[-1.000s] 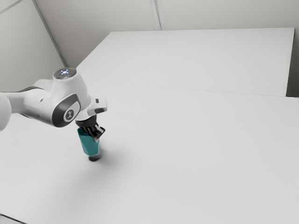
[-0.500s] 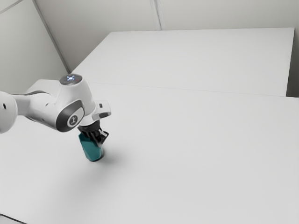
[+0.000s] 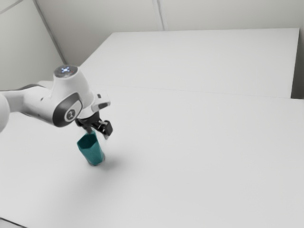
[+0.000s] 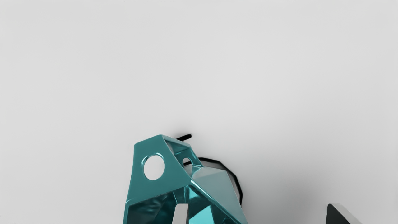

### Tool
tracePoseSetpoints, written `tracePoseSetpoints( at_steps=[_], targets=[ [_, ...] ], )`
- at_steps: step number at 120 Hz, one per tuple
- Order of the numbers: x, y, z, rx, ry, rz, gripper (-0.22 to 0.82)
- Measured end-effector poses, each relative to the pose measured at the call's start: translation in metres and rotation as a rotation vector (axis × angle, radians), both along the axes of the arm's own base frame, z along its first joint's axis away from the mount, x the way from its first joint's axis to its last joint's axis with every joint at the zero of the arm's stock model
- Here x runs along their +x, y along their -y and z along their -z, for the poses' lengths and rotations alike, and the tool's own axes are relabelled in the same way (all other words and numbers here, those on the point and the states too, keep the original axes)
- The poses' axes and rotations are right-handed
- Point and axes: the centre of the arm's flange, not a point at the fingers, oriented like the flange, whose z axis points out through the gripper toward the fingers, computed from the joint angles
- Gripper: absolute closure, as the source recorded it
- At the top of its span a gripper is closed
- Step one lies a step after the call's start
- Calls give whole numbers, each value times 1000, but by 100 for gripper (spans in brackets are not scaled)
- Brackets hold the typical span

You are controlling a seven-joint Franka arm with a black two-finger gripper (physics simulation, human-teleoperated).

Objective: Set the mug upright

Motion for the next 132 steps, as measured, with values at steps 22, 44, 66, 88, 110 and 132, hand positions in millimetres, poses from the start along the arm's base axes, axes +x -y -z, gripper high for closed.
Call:
tracePoseSetpoints(
  at_steps=[22, 44, 66, 88, 110, 132],
  targets=[
    [21, 0, -56, -47, -5, -58, 6],
    [31, 9, -102, -71, -56, -67, 3],
    [39, 7, -132, -88, -108, -73, 1],
    [48, 7, -164, -96, -149, -73, 0],
    [55, 8, -203, -108, -152, -71, 0],
    [56, 7, -233, -113, -154, -70, 0]
  ],
)
